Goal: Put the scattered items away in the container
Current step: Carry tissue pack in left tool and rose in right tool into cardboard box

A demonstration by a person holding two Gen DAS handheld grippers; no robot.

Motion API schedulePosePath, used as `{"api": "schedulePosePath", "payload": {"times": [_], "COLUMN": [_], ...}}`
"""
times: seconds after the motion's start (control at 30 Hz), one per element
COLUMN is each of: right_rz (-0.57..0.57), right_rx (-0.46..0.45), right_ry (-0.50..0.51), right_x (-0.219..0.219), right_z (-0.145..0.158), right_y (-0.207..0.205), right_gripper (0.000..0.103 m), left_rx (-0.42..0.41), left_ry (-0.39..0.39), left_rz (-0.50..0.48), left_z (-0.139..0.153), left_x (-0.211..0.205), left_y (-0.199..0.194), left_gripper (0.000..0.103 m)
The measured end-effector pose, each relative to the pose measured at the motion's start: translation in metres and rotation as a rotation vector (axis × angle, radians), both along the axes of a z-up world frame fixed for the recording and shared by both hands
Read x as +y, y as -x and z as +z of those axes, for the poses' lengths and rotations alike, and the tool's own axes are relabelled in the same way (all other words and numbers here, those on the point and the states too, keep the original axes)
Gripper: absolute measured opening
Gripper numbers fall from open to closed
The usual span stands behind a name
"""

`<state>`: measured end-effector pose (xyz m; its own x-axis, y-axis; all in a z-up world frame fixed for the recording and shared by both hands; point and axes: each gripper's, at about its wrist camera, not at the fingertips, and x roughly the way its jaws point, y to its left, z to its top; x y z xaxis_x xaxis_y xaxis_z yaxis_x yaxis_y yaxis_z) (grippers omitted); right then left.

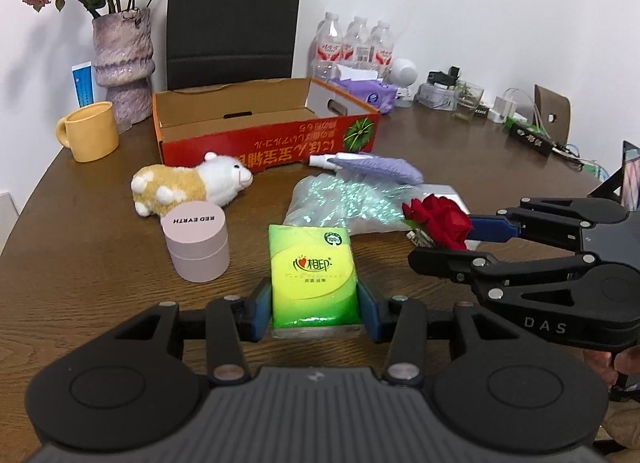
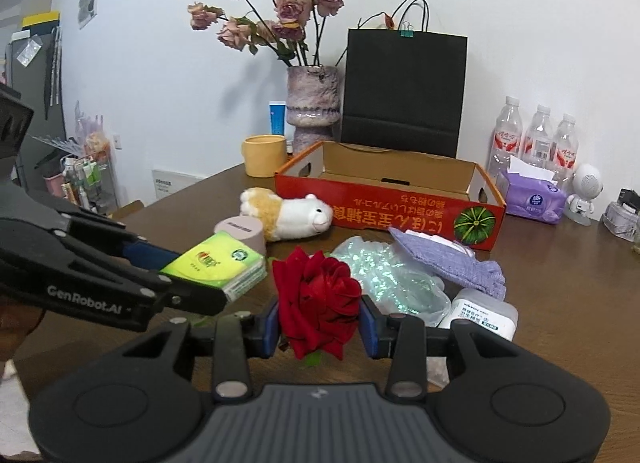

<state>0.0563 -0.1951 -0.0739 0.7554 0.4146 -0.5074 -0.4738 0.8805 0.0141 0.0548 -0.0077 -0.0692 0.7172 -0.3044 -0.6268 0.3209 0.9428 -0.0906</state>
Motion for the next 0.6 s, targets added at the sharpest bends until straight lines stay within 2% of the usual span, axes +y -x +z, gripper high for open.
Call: {"api": "schedulePosePath", "payload": {"times": [0.6], "right_rz": [0.012], "right_rx": [-0.021], "right_ry": [-0.016], "right_x": [-0.016], "right_z": [0.044], "right_y": [0.027], "right_gripper": [0.038], "left_rx": [-0.065], "left_ry": [0.019], "left_rz": [-0.001], "left_z": [0.042], "left_x": [0.003], "left_y": [0.030], "left_gripper": [0.046]}}
